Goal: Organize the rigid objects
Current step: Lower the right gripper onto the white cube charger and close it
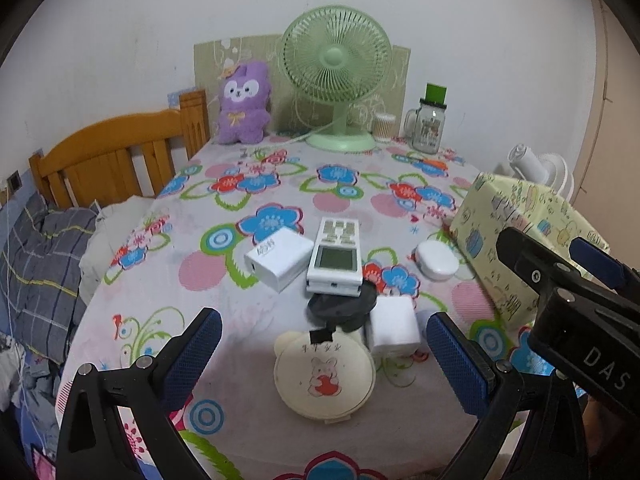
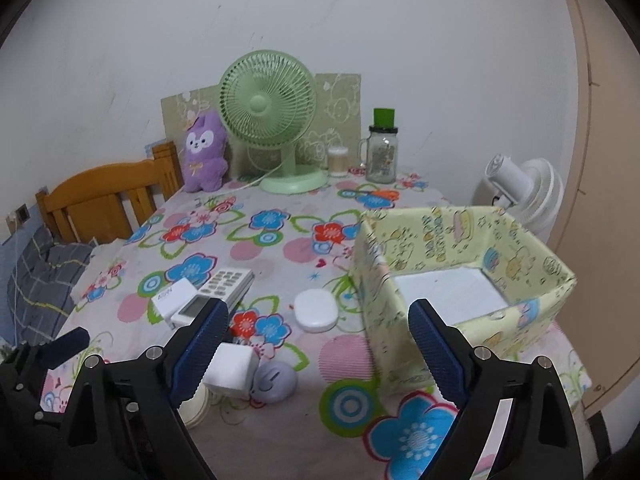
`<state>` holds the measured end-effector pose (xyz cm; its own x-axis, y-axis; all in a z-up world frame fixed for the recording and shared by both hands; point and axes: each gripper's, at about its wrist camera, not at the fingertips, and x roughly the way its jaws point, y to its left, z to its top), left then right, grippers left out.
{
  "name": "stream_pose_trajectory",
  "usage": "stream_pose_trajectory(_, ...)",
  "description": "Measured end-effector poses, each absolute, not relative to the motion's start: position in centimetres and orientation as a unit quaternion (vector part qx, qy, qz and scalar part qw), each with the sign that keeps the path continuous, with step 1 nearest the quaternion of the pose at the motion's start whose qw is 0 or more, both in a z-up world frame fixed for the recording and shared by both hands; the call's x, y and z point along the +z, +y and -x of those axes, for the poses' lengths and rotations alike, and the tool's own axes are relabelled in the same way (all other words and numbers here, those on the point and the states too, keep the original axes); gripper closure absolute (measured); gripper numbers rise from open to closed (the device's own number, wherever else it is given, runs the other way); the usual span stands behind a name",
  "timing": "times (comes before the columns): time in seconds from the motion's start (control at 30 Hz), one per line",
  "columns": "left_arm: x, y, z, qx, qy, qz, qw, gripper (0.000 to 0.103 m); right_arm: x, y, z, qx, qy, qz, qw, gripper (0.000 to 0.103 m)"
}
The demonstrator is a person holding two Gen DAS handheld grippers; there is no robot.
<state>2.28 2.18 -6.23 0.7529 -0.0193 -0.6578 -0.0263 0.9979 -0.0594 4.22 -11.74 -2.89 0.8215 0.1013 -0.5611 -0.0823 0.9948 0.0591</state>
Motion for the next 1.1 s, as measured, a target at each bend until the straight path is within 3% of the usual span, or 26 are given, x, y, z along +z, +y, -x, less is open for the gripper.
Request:
stream_pose_trajectory(0.57, -10.9, 2.7, -3.8, 0.003, 0.409, 0.017, 0.912, 0.001, -7.4, -8.7, -6.0, 0.074, 0.357, 0.0, 0.931, 0.013)
stream_pose_trajectory(0.77, -11.8, 2.8, -4.1, -0.001, 0.418, 0.016, 0.908, 0.008, -8.6, -7.3, -6.6, 0.086, 0.375, 0.009, 0.923, 0.013)
stream_pose_trajectory(0.87, -11.8, 3.0, -4.1, -0.013, 0.415, 0.027, 0.909, 0.015, -9.1, -6.8, -6.9, 0.088, 0.383, 0.012, 0.92, 0.013)
stream_pose_trajectory(0.97, -11.8, 3.0, -4.1, -0.034, 0.415, 0.043, 0.908, 0.032, -9.4, -6.4, -7.1, 0.09, 0.388, 0.015, 0.917, 0.013)
stream_pose_trajectory(1.1, -11.6, 3.2, -4.0, -0.033, 0.407, 0.042, 0.912, 0.043, -9.8, -5.8, -7.3, 0.092, 0.394, 0.022, 0.914, 0.013)
